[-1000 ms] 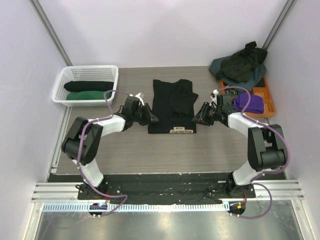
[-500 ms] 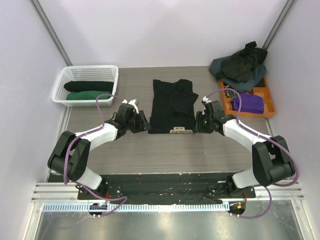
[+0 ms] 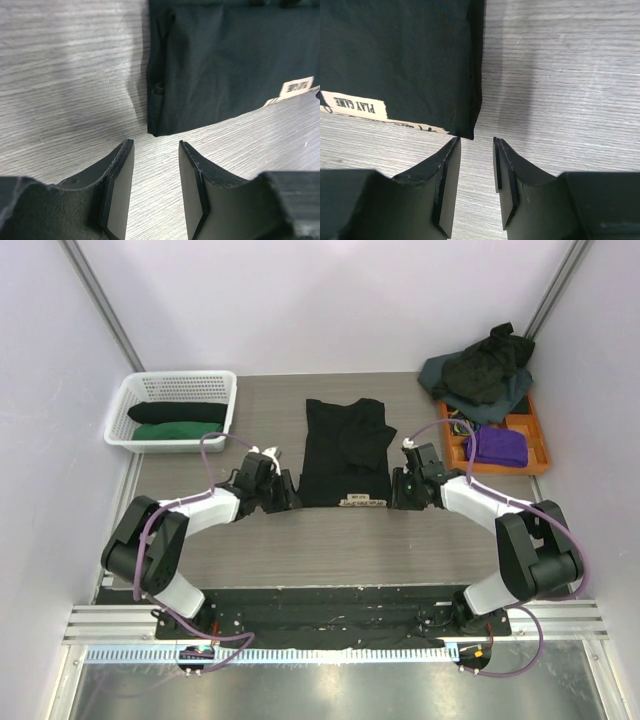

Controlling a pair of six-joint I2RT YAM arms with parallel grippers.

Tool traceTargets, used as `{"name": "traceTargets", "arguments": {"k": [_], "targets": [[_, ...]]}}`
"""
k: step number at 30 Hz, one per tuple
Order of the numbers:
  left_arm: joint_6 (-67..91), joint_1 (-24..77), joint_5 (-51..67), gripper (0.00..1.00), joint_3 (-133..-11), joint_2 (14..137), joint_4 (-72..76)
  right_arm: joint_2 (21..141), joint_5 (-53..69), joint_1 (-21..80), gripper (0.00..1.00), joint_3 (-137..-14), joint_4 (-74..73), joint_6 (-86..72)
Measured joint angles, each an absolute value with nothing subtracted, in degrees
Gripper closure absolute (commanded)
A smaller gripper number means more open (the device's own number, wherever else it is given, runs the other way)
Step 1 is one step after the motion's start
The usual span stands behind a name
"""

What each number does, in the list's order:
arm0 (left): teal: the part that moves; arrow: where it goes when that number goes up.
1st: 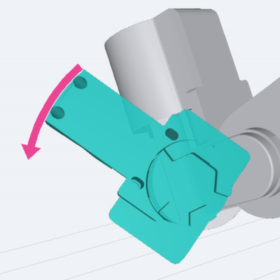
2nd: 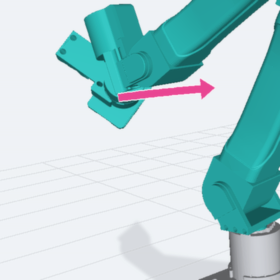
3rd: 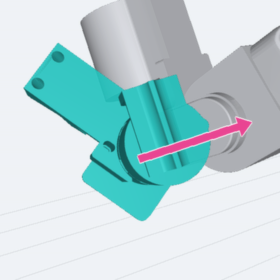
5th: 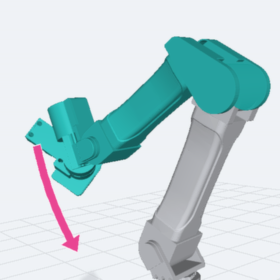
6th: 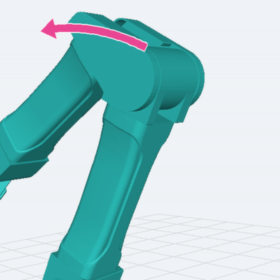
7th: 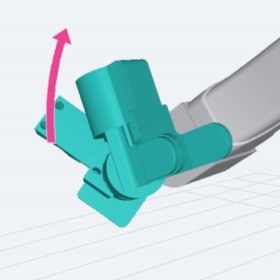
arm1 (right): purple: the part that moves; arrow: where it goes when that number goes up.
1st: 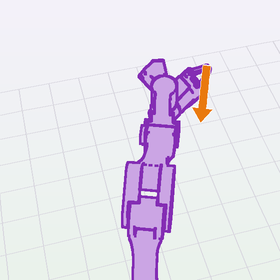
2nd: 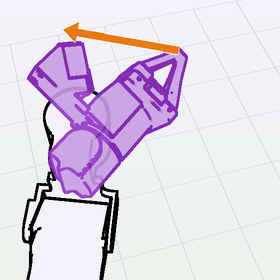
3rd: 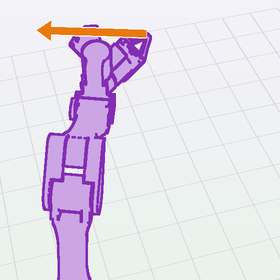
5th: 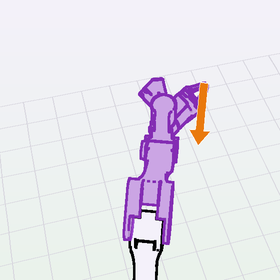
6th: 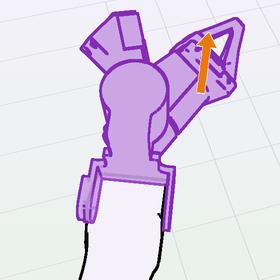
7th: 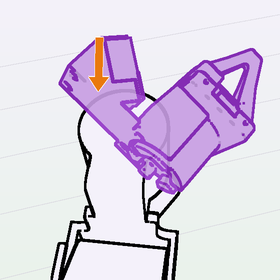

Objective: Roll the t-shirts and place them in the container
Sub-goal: Roll the T-shirt to the center of the board.

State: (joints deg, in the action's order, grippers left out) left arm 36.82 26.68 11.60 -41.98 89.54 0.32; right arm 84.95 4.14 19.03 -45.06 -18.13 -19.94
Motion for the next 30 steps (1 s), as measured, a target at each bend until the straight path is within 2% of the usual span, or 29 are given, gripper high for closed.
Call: {"name": "traceTargets", "arguments": {"k": [7, 15, 18, 20, 21, 23, 30], "targets": [[36.73, 27.38, 11.75, 0.57, -43.42, 91.77, 0.30, 87.22, 4.19, 19.73, 0.66, -46.09, -18.26, -19.57], [36.75, 27.42, 12.23, 0.59, -44.93, 93.67, 0.38, 89.93, 5.43, 20.27, 0.98, -47.57, -18.00, -19.18], [36.73, 27.59, 12.49, 0.59, -45.25, 94.02, 0.45, 90.04, 5.72, 20.40, 0.99, -47.62, -18.00, -19.11], [36.73, 27.77, 12.47, 0.74, -45.67, 94.37, 0.45, 90.04, 5.98, 20.47, 0.99, -47.68, -18.00, -19.14], [36.69, 27.86, 12.45, 0.87, -45.89, 94.65, 0.43, 90.04, 6.13, 20.47, 0.99, -47.68, -18.00, -19.14], [36.75, 27.92, 12.45, 1.00, -46.02, 95.24, 0.38, 90.04, 6.37, 20.47, 0.99, -47.68, -18.00, -19.14], [36.60, 28.38, 11.49, 1.00, -46.63, 95.26, -0.80, 89.62, 7.38, 20.56, 0.99, -47.68, -18.11, -19.42]]}}
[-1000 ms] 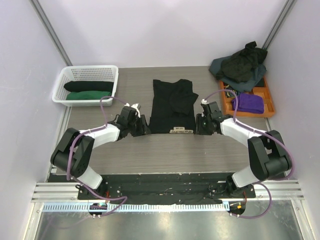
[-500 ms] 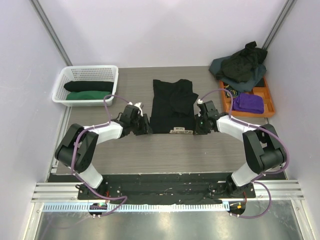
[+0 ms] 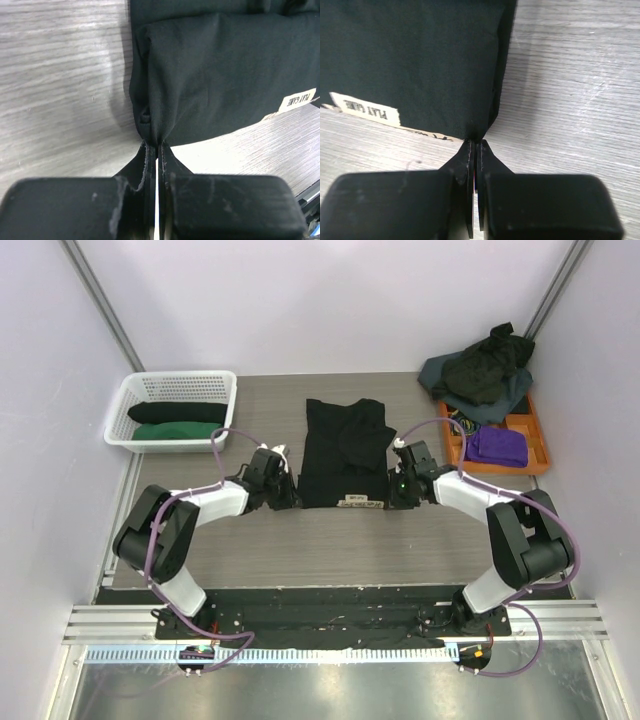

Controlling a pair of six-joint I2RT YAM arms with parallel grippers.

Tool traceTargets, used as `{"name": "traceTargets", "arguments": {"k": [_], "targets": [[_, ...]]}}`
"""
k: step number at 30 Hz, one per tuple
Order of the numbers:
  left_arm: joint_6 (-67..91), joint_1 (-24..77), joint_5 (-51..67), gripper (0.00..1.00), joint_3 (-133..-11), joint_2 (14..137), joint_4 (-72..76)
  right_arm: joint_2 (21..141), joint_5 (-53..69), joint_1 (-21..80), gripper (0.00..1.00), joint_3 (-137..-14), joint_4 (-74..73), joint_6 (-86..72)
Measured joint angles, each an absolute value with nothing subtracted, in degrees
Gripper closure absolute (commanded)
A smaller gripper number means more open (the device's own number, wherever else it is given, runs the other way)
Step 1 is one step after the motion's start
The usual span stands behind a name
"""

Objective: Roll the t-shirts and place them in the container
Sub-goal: Roll the T-shirt to the center of the board.

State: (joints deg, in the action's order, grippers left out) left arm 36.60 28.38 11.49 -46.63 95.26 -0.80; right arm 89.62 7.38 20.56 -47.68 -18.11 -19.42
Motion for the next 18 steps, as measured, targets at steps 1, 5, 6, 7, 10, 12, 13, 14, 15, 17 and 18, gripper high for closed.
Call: {"name": "traceTargets", "arguments": {"k": [1, 5, 6, 7, 10, 12, 13, 14, 15, 17, 18], "targets": [[36.71, 28.64, 11.05, 1.00, -46.50, 94.72, -1.15, 89.21, 7.53, 20.64, 0.99, -47.66, -18.15, -19.62], [37.23, 30.59, 9.98, 1.00, -45.91, 91.98, -2.66, 85.17, 7.64, 21.69, 0.99, -45.76, -18.02, -20.75], [37.34, 31.16, 9.80, 1.00, -45.60, 91.39, -2.92, 83.68, 7.62, 22.17, 0.99, -44.95, -18.02, -21.28], [37.52, 31.66, 9.65, 1.00, -45.21, 90.83, -3.22, 82.19, 7.66, 22.72, 0.99, -44.07, -18.11, -21.67], [38.68, 32.97, 9.45, 1.00, -42.70, 88.20, -4.27, 77.71, 8.03, 24.27, 0.99, -41.25, -18.52, -23.49], [39.48, 33.52, 9.50, 1.00, -40.95, 86.28, -5.17, 74.96, 8.27, 25.23, 0.99, -39.44, -18.94, -24.71], [40.01, 33.76, 9.54, 1.00, -40.10, 85.25, -5.54, 73.73, 8.27, 25.63, 0.99, -38.68, -19.35, -25.43], [40.32, 33.87, 9.65, 1.00, -39.35, 84.23, -6.09, 72.62, 8.27, 25.91, 0.99, -38.00, -19.94, -25.96], [40.53, 34.02, 9.76, 1.00, -38.83, 83.44, -6.50, 71.70, 8.27, 26.09, 0.99, -37.50, -20.49, -26.37], [41.01, 34.22, 10.26, 1.00, -37.82, 81.58, -7.53, 68.90, 8.27, 26.39, 0.99, -36.27, -21.89, -27.46], [41.19, 34.33, 10.48, 1.00, -37.54, 80.68, -8.19, 67.31, 8.29, 26.41, 0.99, -35.70, -22.61, -27.83]]}}
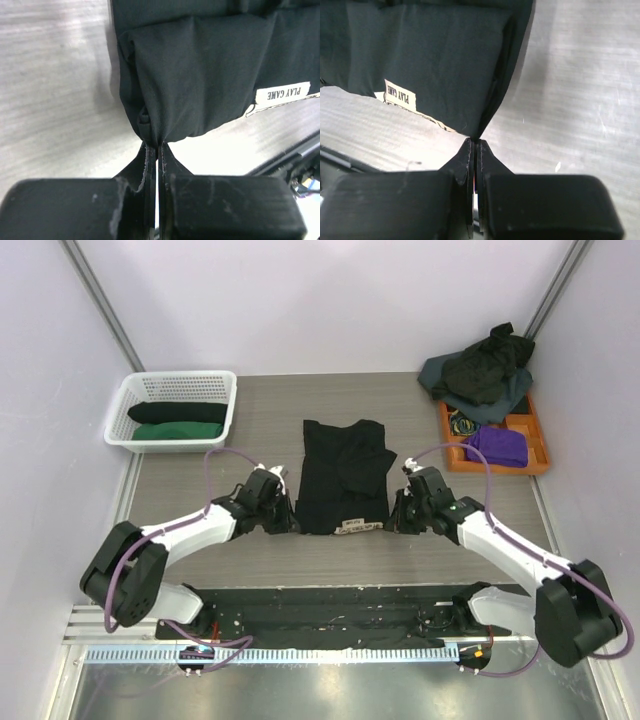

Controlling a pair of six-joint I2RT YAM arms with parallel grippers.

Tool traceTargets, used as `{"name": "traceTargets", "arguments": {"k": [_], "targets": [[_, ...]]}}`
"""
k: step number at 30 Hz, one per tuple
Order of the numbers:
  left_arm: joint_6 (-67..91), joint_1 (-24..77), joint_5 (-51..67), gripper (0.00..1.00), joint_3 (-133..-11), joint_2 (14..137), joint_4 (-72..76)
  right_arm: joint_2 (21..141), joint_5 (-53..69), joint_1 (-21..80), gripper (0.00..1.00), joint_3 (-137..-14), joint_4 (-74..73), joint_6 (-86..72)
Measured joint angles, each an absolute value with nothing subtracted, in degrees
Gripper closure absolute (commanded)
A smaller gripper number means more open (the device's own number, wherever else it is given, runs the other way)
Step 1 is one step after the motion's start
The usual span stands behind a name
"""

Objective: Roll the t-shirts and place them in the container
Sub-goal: Roll the T-shirt to the center of the board.

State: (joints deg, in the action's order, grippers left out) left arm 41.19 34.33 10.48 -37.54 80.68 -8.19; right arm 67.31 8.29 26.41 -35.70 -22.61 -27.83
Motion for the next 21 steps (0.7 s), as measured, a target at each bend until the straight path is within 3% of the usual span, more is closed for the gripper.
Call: {"name": "traceTargets", "arguments": {"k": [6, 21], "targets": [[41.47, 34.50, 11.18, 1.00, -37.76, 77.21, -12.45, 62.22, 8.54, 26.52, 0.99, -35.16, -25.23, -29.36], [42.15, 27.97, 19.94, 1.00, -45.08, 81.93, -16.03, 71.00, 9.30, 24.86, 0.99, -42.59, -27.35, -29.67]]}}
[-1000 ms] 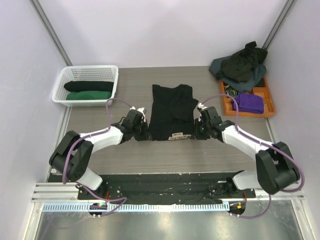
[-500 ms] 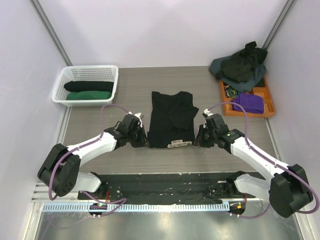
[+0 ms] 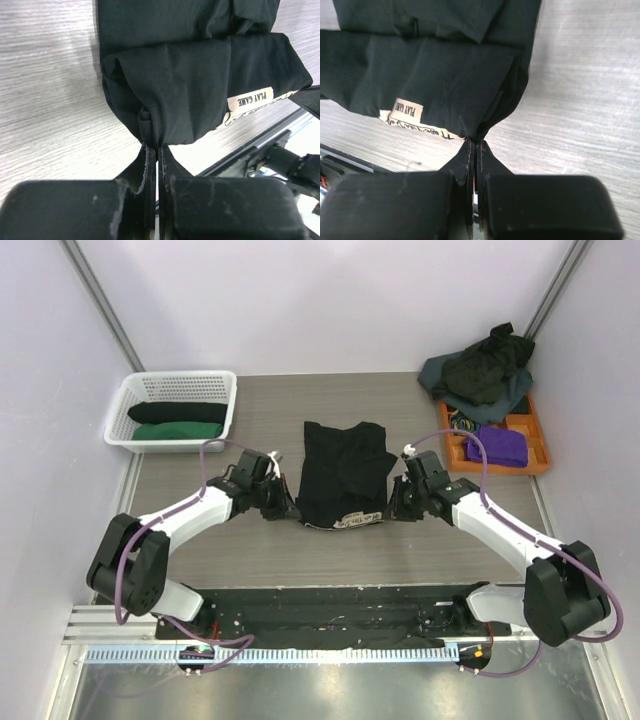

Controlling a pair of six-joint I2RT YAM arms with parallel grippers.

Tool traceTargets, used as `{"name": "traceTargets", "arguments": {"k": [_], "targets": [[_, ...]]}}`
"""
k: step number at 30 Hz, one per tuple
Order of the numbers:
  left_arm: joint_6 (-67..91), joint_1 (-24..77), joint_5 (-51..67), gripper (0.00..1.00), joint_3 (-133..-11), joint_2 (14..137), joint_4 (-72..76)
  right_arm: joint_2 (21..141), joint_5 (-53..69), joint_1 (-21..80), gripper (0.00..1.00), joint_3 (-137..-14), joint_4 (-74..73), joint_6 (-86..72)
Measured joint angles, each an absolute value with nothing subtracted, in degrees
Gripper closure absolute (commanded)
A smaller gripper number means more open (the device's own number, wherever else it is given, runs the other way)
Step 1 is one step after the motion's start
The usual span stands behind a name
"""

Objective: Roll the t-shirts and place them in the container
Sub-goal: Roll the T-shirt to the center of the board.

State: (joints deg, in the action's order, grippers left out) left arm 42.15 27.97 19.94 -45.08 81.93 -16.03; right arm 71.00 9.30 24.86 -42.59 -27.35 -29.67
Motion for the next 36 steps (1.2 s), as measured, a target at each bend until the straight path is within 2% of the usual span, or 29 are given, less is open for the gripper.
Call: {"name": "traceTargets", "arguments": {"k": [18, 36], "targets": [[46.11, 21.69, 27.83, 1.00, -55.37, 91.57, -13.50, 83.22, 16.75, 14.11, 0.99, -50.94, -26.79, -27.27], [48.88, 16.34, 30.98, 1.00, -65.01, 104.99, -11.42, 98.28, 18.79, 10.59, 0.99, -64.69, -25.17, -27.16]]}}
